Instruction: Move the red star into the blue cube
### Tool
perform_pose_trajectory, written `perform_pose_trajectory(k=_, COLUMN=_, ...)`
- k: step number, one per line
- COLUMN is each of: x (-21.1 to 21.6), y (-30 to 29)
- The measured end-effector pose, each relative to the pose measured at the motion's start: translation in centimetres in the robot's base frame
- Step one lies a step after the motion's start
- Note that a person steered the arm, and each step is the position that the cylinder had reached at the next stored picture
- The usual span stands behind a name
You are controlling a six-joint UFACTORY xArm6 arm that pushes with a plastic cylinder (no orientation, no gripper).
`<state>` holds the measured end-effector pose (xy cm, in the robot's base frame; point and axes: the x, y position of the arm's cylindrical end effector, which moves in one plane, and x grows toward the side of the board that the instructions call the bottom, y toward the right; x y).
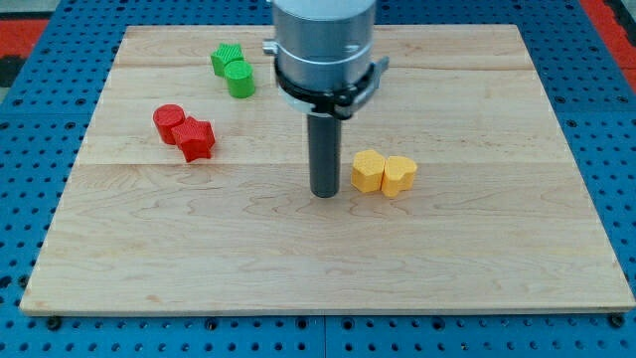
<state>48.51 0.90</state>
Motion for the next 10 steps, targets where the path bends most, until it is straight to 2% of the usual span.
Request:
perform_pose_trajectory(k=2, x=1.2, y=-15.1)
perform_pose_trajectory(k=3, x=-4.3, y=-16.7)
perform_pose_trajectory(k=5, x=-8.2, y=-12.0)
perform_pose_trajectory(k=6, x=-2.1, y=-19.0)
perform_pose_trajectory(k=7, x=-4.1, y=-23.7)
perform_pose_trajectory(k=8, x=-8.1, y=-16.4)
perform_pose_trajectory(k=9, x=-9.1, y=-5.3)
perform_pose_trajectory(k=10, x=-8.9, y=-5.1)
